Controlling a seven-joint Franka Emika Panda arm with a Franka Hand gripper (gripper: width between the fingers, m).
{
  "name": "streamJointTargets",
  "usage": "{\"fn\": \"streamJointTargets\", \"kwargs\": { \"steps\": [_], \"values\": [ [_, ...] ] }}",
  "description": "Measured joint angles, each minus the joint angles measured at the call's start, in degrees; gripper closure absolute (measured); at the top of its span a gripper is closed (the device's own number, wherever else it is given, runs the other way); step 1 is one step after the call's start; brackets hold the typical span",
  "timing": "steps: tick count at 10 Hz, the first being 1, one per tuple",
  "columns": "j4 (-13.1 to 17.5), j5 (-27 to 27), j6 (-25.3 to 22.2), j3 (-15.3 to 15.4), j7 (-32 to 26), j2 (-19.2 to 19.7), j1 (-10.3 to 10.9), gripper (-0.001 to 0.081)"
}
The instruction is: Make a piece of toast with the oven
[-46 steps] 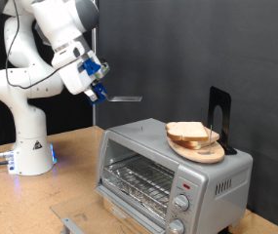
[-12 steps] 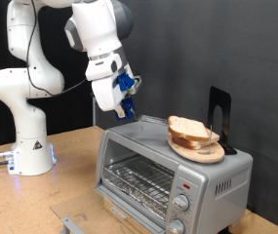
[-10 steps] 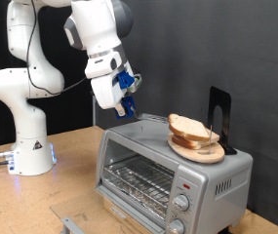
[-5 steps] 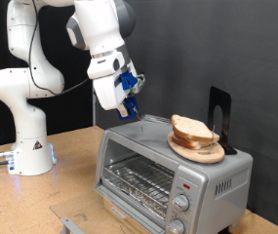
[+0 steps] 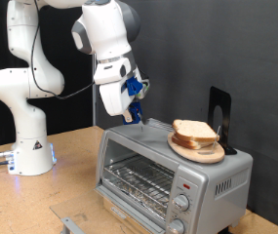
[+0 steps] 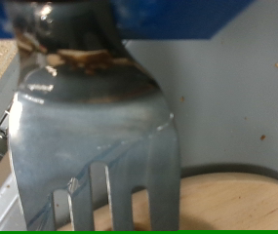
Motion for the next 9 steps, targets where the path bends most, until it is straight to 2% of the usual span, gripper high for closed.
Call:
{"fn": "streamJointTargets", "kwargs": {
  "steps": [5,9],
  "values": [
    [1.64,-3.81,3.97,2.66,3.42,2.8,0.01,0.0403],
    [2.02,-6.74,11.6,3.97,5.06,5.87,0.02,0.0403]
  ]
}}
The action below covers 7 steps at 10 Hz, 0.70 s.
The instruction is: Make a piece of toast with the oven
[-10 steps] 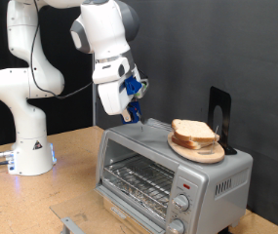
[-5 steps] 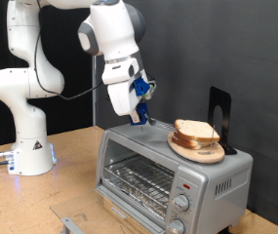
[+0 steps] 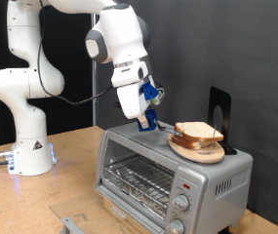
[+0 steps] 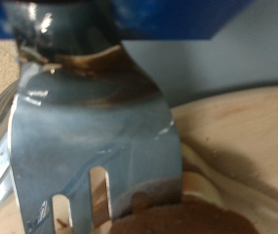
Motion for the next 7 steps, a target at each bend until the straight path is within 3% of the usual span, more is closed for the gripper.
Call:
{"fn": "streamJointTargets", "kwargs": {
  "steps": [7],
  "values": [
    [1.34,0.8,0.48,1.79,-3.35,1.75,0.82,0.0403]
  ]
}}
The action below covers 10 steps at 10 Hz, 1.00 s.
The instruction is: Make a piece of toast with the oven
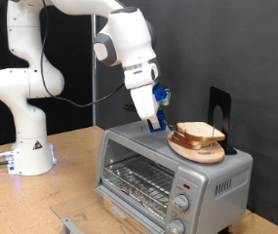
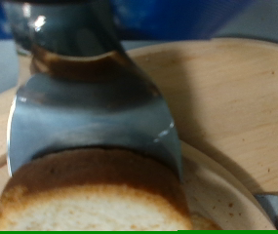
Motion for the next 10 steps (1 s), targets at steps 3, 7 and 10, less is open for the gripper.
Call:
{"fn": "streamJointTargets", "kwargs": {
  "steps": [3,7,10],
  "values": [
    [-0.46,-0.97,2.26,0.12,4.39,0.26,-0.14,0.0403],
    [-0.39,-1.21,2.32,0.06,5.54,0.57,-0.61,0.0403],
    [-0.12,2.46,2.32,0.06,2.04,0.57,-0.55,0.0403]
  ]
}}
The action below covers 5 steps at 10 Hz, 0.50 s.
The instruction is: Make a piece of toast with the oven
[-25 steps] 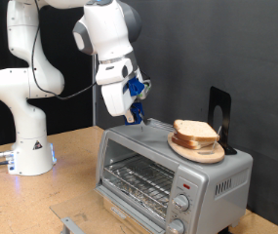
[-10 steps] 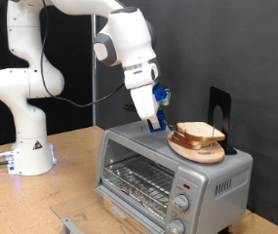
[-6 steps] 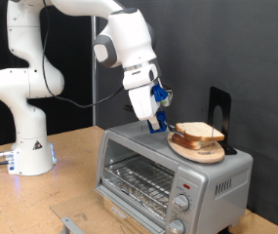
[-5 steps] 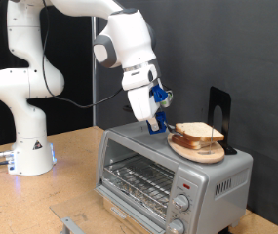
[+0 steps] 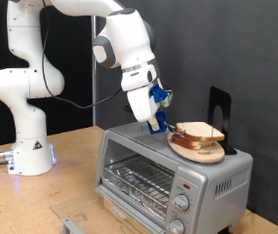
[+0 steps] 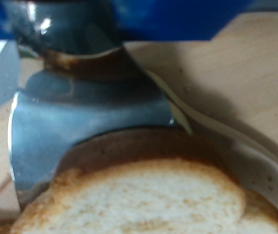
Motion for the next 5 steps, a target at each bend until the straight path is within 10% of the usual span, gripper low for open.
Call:
{"fn": "streamJointTargets", "kwargs": {
  "steps": [5],
  "values": [
    [-0.05,6.31,2.24,0.0,-4.44,-1.14,0.17,0.0403]
  ]
}}
